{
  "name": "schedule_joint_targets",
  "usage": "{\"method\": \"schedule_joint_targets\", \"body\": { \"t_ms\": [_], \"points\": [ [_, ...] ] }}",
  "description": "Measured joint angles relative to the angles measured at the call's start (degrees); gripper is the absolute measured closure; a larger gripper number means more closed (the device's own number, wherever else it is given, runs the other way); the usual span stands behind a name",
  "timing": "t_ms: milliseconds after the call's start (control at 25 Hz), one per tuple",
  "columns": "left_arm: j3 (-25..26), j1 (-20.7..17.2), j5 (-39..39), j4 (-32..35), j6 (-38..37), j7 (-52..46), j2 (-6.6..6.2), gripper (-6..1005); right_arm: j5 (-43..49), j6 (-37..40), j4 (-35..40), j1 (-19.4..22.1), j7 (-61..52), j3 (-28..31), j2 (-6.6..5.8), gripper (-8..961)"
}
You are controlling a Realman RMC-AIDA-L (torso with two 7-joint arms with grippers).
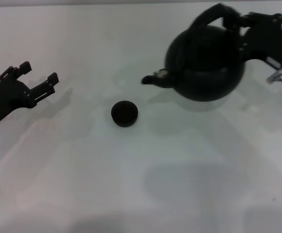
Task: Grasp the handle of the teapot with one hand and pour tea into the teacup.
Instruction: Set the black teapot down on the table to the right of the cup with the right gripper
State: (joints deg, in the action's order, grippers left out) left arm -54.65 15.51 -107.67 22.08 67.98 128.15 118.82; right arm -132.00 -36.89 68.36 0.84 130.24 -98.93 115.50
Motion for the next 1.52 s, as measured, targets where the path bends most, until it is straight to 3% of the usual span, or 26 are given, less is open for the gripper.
{"method": "schedule_joint_targets", "body": {
  "t_ms": [200,480,720,1040,1520],
  "points": [
    [-0.47,0.13,0.03,-0.08,0.06,0.00,0.01,121,-0.02,-2.71,-3.94,0.49,0.84,4.33,-0.07,842],
    [-0.79,0.73,0.07,-0.11,0.11,0.00,0.01,121,-0.15,-8.04,-12.67,-1.75,3.07,6.48,-0.07,842],
    [-1.27,0.88,0.09,-0.19,-0.18,0.00,0.01,121,-0.28,-10.05,-15.95,-2.53,6.40,7.36,-0.08,842],
    [-1.51,1.02,0.10,-0.20,-0.21,0.00,-0.06,121,-0.41,-20.01,-24.38,-4.94,9.52,13.05,0.11,842],
    [-1.51,1.47,0.09,-0.19,-0.21,0.00,-0.08,120,-0.46,-20.60,-27.67,-6.26,11.92,13.91,0.10,843]
  ]
}}
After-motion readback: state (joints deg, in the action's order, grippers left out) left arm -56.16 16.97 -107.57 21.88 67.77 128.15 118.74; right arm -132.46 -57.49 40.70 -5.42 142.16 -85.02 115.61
